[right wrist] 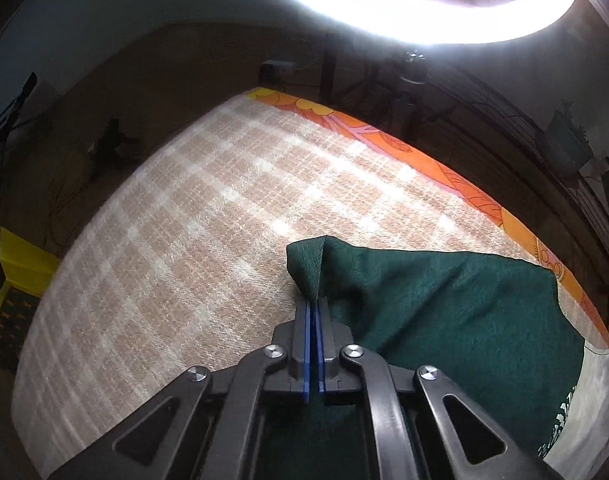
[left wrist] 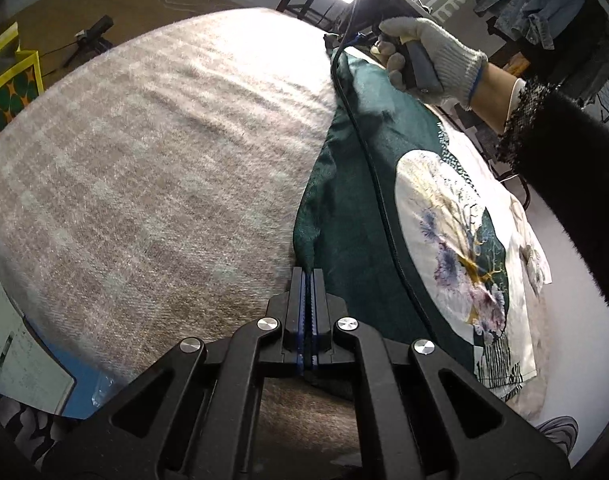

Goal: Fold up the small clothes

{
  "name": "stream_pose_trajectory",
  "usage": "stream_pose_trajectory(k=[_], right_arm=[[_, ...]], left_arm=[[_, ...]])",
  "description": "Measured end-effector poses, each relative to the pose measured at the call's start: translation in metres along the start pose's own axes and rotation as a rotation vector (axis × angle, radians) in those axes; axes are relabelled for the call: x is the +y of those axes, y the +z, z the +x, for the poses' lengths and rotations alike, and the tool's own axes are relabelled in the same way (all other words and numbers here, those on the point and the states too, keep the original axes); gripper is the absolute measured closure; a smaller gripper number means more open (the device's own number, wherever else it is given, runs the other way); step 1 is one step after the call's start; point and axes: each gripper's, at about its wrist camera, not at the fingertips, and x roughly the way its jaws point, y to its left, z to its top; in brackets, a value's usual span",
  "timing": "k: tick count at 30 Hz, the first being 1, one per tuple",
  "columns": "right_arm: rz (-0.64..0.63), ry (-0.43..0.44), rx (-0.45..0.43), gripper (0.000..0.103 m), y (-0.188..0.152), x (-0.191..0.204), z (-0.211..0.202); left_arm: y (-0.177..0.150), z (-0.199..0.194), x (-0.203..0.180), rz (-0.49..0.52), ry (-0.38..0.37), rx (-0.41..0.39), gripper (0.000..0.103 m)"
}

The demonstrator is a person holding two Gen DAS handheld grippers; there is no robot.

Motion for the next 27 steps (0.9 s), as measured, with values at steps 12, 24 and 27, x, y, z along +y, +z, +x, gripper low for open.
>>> stream_pose_trajectory(k=[12, 24, 27], right_arm=[[0.157, 0.107, -0.127, 0.103, -0.024, -0.077, -0.063], [0.331, 0.118, -0.18, 0.103, -0.087, -0.204, -0.088], [0.382, 0.118, -0.174, 0.103, -0.104, -0.236, -0.085]], left_arm=[[-0.008, -0.017, -0.05, 0.143, -0.052, -0.044, 0.103], [-0.039, 0.003, -0.138, 0.364, -0.132, 0.03, 0.103], [-0.047, 0.015, -0.155, 0.39, -0.139, 0.066, 0.103]])
